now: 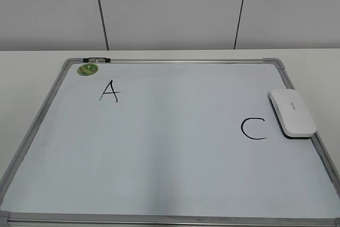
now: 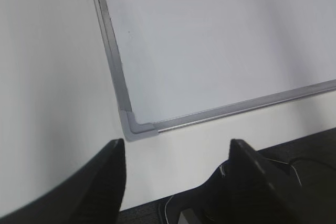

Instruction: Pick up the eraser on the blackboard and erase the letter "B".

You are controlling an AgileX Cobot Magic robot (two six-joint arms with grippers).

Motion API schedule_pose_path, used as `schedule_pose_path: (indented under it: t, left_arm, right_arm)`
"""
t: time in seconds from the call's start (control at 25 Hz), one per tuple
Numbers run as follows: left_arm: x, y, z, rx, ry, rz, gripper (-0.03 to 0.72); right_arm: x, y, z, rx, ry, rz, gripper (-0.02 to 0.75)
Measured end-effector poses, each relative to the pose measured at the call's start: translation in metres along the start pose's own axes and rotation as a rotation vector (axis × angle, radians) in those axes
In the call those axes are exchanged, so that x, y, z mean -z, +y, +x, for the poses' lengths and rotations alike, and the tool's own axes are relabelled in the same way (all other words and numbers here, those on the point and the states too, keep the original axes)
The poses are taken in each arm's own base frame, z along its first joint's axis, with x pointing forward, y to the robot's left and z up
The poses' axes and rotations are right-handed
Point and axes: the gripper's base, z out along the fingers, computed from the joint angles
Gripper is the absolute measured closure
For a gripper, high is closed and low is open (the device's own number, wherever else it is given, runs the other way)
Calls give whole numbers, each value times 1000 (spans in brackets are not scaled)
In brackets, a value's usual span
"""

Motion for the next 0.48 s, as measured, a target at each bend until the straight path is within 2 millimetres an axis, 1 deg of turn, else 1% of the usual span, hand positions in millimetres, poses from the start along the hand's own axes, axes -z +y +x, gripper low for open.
schedule_pose_path:
  t: [0.04, 0.08, 0.2, 0.32, 0.48]
  left_arm:
    - [1, 1, 9, -7, -7, -13, 243]
    - [3, 1, 18, -13, -18, -26, 243]
    - [2, 2, 41, -23, -41, -50, 243]
    - [2, 2, 59, -28, -65, -57, 243]
    - [-5, 4, 76, -29, -64, -72, 243]
  right_arm:
    - [1, 0, 11, 1, -5, 4, 144]
    - [3, 0, 17, 2, -16, 6, 144]
    - [3, -1, 44, 4, -30, 11, 144]
    - [-1, -2, 70, 9, -40, 27, 144]
    - [-10, -7, 96, 23, -41, 74, 144]
